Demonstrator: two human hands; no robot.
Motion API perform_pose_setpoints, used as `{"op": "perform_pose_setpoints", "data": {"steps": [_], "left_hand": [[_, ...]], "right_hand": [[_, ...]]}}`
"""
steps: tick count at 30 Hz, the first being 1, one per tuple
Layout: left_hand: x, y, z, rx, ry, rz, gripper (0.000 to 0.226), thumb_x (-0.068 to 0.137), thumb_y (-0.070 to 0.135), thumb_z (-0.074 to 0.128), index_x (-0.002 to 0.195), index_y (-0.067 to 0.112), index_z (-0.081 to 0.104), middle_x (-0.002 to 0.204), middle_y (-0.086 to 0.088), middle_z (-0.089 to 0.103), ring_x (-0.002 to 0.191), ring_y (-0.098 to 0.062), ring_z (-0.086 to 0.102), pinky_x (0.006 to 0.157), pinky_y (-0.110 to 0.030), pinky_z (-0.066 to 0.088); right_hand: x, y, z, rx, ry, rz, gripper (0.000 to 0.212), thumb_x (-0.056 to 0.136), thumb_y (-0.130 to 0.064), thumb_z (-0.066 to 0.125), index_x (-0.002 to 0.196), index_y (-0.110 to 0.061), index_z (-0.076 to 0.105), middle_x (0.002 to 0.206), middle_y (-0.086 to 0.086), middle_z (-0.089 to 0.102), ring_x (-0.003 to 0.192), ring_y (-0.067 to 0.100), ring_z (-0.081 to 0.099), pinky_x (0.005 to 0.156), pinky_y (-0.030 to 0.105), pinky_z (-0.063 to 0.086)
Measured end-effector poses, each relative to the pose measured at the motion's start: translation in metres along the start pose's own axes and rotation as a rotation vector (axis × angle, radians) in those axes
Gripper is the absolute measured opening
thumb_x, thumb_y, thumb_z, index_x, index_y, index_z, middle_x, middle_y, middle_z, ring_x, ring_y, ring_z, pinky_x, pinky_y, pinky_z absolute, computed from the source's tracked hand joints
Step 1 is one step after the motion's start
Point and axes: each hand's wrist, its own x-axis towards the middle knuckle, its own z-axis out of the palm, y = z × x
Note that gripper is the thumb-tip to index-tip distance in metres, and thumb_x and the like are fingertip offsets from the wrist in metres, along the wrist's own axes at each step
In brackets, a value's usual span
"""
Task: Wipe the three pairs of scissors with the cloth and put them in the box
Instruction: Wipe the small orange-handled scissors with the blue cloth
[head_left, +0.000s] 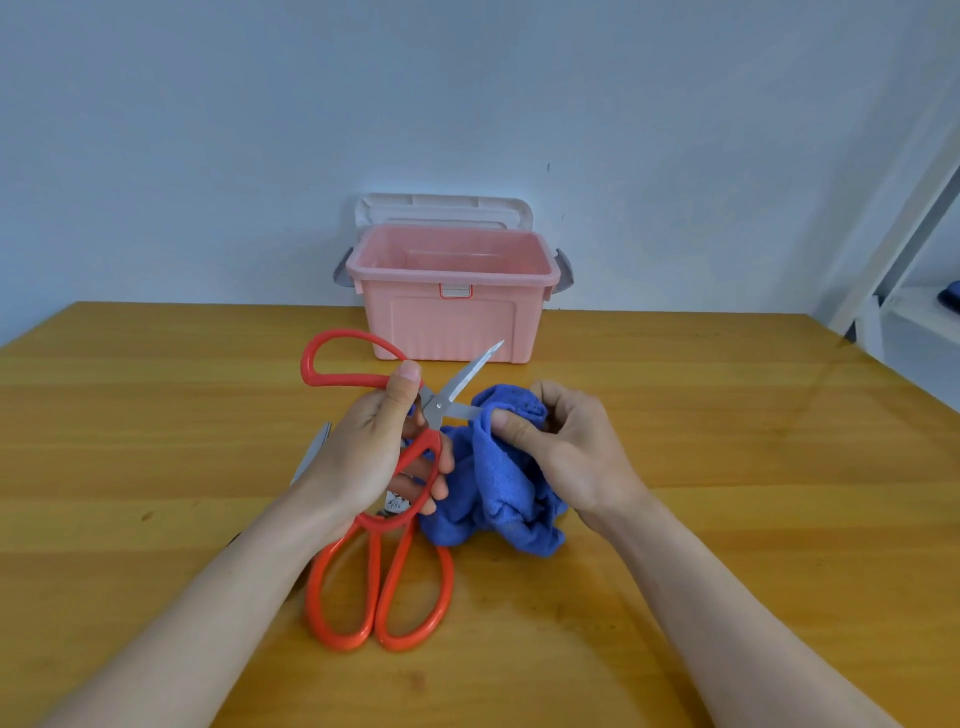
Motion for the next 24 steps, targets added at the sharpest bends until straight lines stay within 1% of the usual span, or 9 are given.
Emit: {"op": "perform_pose_setpoints", "data": {"steps": [3,7,10,12,16,18,20,22,24], "left_hand": [[0.0,0.0,-0.001,0.001,0.001,-0.001,0.059,0.097,0.056,0.025,0.08,0.007,0.054,0.062,-0.014,0.06,0.049,-0.028,0.058,0.044,-0.032,0.051],[0.001,-0.001,-0.002,0.005,0.011,0.003,0.059,0.097,0.056,0.026,0.075,0.01,0.054,0.063,-0.015,0.061,0.05,-0.029,0.058,0.045,-0.033,0.05],[0.002,-0.002,-0.003,0.005,0.016,0.005,0.06,0.097,0.056,0.026,0.076,0.008,0.053,0.063,-0.015,0.061,0.051,-0.029,0.058,0.045,-0.033,0.05],[0.002,-0.002,-0.004,0.008,0.012,0.006,0.06,0.097,0.056,0.026,0.076,0.007,0.052,0.062,-0.015,0.061,0.051,-0.03,0.058,0.045,-0.033,0.05],[0.003,-0.002,-0.006,0.003,0.012,-0.01,0.06,0.097,0.058,0.026,0.075,0.008,0.052,0.062,-0.014,0.061,0.051,-0.031,0.057,0.046,-0.034,0.05],[0.003,-0.002,-0.007,0.003,0.016,-0.025,0.06,0.096,0.059,0.027,0.075,0.009,0.052,0.062,-0.014,0.061,0.052,-0.032,0.057,0.048,-0.035,0.051],[0.003,-0.003,-0.008,-0.006,0.017,-0.041,0.061,0.095,0.061,0.028,0.074,0.009,0.053,0.063,-0.014,0.062,0.053,-0.033,0.057,0.051,-0.037,0.051],[0.004,-0.003,-0.009,-0.02,0.018,-0.063,0.063,0.095,0.062,0.028,0.075,0.007,0.053,0.062,-0.015,0.061,0.053,-0.032,0.057,0.051,-0.037,0.052],[0.007,-0.003,-0.012,-0.052,0.037,-0.102,0.066,0.095,0.063,0.027,0.081,0.003,0.053,0.06,-0.016,0.06,0.048,-0.03,0.056,0.047,-0.034,0.051]], "right_hand": [[0.0,0.0,-0.005,0.028,-0.063,0.007,0.013,0.093,-0.009,0.065,0.095,0.004,0.064,0.079,0.01,0.068,0.074,0.018,0.065,0.066,0.031,0.053],[0.0,0.002,-0.004,0.026,-0.068,0.031,0.011,0.096,-0.006,0.06,0.094,-0.009,0.071,0.083,0.004,0.074,0.081,0.018,0.071,0.073,0.03,0.057],[0.003,0.002,-0.001,-0.003,0.01,0.034,0.008,0.09,-0.008,0.069,0.082,-0.011,0.069,0.069,-0.007,0.071,0.068,0.006,0.067,0.063,0.022,0.051],[0.004,0.002,-0.002,-0.011,0.038,0.037,0.014,0.086,-0.009,0.073,0.076,-0.01,0.065,0.062,-0.011,0.067,0.062,0.002,0.064,0.058,0.018,0.048],[0.003,0.001,-0.004,-0.002,0.06,0.024,0.02,0.085,-0.009,0.075,0.072,-0.009,0.059,0.061,-0.006,0.066,0.06,0.003,0.062,0.056,0.018,0.047],[0.003,0.001,-0.008,0.019,0.008,0.013,0.011,0.089,-0.009,0.07,0.083,-0.002,0.064,0.074,0.008,0.07,0.069,0.011,0.066,0.062,0.026,0.051],[0.003,0.003,-0.012,0.049,-0.053,0.009,0.01,0.093,-0.008,0.064,0.1,-0.001,0.069,0.088,0.013,0.073,0.082,0.021,0.07,0.072,0.034,0.057],[0.004,0.003,-0.015,0.072,-0.068,0.019,0.015,0.096,-0.007,0.06,0.106,-0.001,0.069,0.094,0.014,0.074,0.089,0.024,0.071,0.075,0.032,0.057],[0.006,0.001,-0.018,0.125,-0.005,0.018,0.016,0.097,-0.005,0.056,0.106,0.0,0.068,0.091,0.012,0.074,0.085,0.021,0.071,0.07,0.027,0.055]]}}
